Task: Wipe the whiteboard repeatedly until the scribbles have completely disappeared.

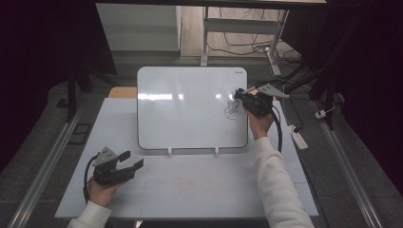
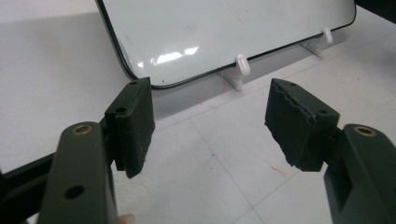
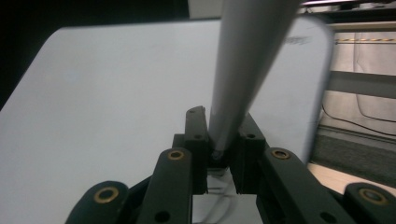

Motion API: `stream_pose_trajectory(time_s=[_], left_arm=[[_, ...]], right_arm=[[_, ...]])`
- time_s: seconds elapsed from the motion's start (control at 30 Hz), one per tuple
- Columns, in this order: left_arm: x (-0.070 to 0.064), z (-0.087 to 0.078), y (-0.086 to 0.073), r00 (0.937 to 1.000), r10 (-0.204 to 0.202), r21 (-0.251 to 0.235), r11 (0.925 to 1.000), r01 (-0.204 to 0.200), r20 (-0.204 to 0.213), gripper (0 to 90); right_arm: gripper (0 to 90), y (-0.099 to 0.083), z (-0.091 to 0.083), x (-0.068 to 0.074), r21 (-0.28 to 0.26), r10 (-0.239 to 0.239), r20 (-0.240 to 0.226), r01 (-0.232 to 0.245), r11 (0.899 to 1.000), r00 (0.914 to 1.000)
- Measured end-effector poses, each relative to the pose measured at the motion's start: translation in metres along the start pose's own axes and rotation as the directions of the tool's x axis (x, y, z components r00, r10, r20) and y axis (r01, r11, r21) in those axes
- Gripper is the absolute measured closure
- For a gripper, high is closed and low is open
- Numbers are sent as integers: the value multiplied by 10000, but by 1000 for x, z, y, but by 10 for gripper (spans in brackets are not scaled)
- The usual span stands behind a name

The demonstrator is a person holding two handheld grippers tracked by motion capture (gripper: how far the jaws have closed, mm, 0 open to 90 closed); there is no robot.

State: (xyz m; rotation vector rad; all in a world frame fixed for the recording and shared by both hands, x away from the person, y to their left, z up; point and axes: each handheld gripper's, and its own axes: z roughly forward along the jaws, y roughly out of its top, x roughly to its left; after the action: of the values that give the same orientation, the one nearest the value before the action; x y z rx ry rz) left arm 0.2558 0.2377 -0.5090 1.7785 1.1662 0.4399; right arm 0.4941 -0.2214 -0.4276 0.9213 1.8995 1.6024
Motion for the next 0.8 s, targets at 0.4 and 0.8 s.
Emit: stream_pose_trajectory(time_s=[0.4,0.8], left_arm=[[1,1,0,10000,-32,51,10000,32,16,334],[0,3,0,10000,-6,172,9999,4,93,332]], right_arm=[[787,-9,6,18,371,-578,-852,611,9974,9947],[786,-10,-1,21,823,-1323,-796,1388,9869,9880]])
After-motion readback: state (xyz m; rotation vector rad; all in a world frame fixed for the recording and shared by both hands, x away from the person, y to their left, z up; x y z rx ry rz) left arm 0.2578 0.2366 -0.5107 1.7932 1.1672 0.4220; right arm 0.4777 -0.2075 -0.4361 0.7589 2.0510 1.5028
